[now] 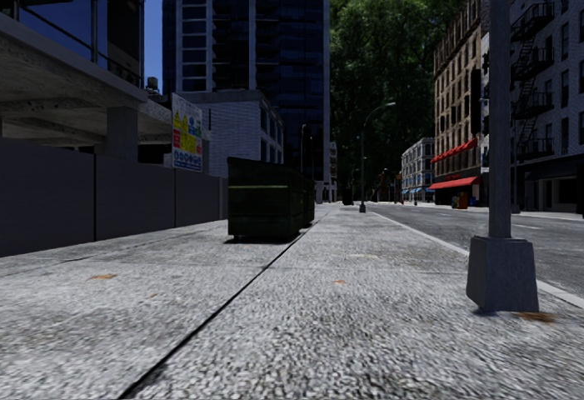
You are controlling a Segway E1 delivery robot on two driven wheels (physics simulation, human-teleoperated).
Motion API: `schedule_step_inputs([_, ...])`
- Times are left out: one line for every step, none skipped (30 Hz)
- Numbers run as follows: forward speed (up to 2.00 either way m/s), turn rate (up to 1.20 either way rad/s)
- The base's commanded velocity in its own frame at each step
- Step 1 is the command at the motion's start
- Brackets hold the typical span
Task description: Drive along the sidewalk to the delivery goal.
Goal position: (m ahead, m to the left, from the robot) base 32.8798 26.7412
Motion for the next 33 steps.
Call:
schedule_step_inputs([2.0,0.0])
schedule_step_inputs([2.0,0.0])
schedule_step_inputs([2.0,0.0])
schedule_step_inputs([2.0,0.0])
schedule_step_inputs([2.0,0.0])
schedule_step_inputs([2.0,0.0])
schedule_step_inputs([2.0,0.0])
schedule_step_inputs([2.0,-0.01])
schedule_step_inputs([2.0,-0.1])
schedule_step_inputs([2.0,-0.16])
schedule_step_inputs([2.0,-0.16])
schedule_step_inputs([2.0,-0.21])
schedule_step_inputs([2.0,-0.25])
schedule_step_inputs([2.0,-0.28])
schedule_step_inputs([2.0,-0.28])
schedule_step_inputs([2.0,-0.29])
schedule_step_inputs([2.0,-0.29])
schedule_step_inputs([2.0,-0.3])
schedule_step_inputs([2.0,-0.32])
schedule_step_inputs([2.0,-0.32])
schedule_step_inputs([2.0,-0.34])
schedule_step_inputs([2.0,-0.35])
schedule_step_inputs([2.0,-0.38])
schedule_step_inputs([2.0,-0.38])
schedule_step_inputs([2.0,-0.41])
schedule_step_inputs([2.0,-0.41])
schedule_step_inputs([2.0,-0.42])
schedule_step_inputs([2.0,-0.42])
schedule_step_inputs([2.0,-0.42])
schedule_step_inputs([2.0,-0.42])
schedule_step_inputs([2.0,-0.42])
schedule_step_inputs([2.0,-0.42])
schedule_step_inputs([2.0,-0.42])
